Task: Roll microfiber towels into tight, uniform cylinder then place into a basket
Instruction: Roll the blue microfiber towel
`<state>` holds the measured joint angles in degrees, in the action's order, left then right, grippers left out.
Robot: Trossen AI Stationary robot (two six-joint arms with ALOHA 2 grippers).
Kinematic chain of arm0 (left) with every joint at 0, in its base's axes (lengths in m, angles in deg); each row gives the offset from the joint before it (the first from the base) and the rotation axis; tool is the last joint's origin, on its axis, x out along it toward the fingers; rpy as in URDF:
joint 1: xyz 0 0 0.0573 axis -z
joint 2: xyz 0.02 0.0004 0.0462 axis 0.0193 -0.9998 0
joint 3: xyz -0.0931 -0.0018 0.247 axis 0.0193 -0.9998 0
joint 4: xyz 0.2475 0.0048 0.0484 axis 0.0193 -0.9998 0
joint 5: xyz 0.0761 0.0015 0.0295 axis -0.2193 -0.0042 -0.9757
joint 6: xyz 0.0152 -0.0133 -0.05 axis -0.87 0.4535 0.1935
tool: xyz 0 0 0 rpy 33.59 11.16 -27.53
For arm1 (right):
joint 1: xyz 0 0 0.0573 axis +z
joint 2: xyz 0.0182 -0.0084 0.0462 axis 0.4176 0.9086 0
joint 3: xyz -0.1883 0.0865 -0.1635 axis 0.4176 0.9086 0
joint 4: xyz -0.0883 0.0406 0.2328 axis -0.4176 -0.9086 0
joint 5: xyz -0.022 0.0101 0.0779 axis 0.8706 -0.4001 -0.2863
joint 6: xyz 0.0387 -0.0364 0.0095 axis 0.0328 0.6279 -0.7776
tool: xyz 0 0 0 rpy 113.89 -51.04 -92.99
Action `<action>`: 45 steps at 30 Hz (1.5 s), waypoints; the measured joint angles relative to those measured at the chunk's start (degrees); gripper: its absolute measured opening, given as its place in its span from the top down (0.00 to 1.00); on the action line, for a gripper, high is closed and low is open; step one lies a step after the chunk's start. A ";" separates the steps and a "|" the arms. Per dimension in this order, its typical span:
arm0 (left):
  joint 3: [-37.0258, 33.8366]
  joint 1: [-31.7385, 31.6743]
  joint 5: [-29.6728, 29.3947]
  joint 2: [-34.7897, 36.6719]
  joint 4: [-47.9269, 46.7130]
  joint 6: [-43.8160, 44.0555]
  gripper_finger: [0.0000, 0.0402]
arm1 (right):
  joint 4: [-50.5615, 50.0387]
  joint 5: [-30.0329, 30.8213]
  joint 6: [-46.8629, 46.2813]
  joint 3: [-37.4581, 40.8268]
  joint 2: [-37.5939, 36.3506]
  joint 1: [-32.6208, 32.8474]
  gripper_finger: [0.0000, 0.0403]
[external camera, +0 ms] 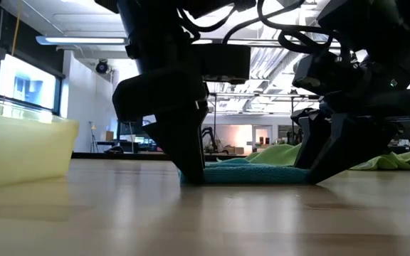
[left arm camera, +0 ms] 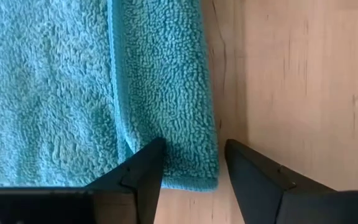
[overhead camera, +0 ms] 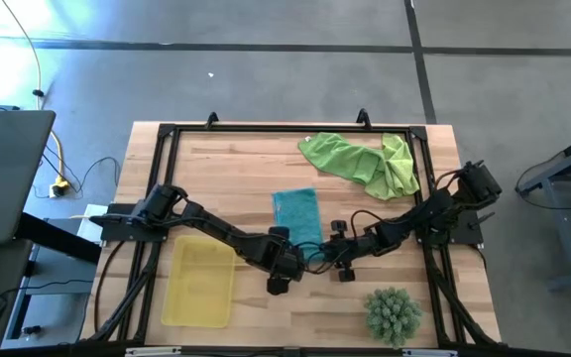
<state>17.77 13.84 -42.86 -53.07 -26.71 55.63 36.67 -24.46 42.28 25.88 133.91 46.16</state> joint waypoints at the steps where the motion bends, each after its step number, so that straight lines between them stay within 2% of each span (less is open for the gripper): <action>1: -0.02 0.00 0.06 0.02 -0.11 0.41 0.62 | 0.00 -0.01 -0.32 0.00 0.00 0.02 0.64; 6: -0.04 -0.02 2.02 0.00 -0.11 2.05 0.78 | 0.04 -0.63 -0.32 -0.02 0.00 0.07 0.70; 10: -0.10 -0.08 2.82 -0.04 -0.18 3.77 0.91 | 0.04 -1.22 -0.31 -0.02 0.00 0.07 0.83; 14: -0.11 -0.20 5.07 0.04 0.11 5.99 0.98 | 0.21 -4.26 -0.29 -0.07 0.00 0.04 0.97; 24: -0.42 -1.62 14.61 4.40 1.31 11.76 0.98 | 0.78 -12.93 -2.11 -0.11 -0.04 -1.99 0.99; 33: -0.30 -4.13 16.12 4.08 -2.84 19.25 0.98 | 3.59 -25.15 -14.73 -0.04 0.00 -7.24 1.00; 41: -0.21 -6.54 16.55 2.28 -3.65 21.33 0.98 | 2.77 -26.22 -22.08 -0.02 0.04 -10.05 0.99; 45: -0.73 -7.74 17.40 1.64 -2.72 21.36 0.98 | 2.03 -26.08 -22.35 -0.02 0.04 -10.34 0.99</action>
<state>17.04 6.10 -25.46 -51.44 -29.43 76.99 38.70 -50.54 19.93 25.86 133.95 35.82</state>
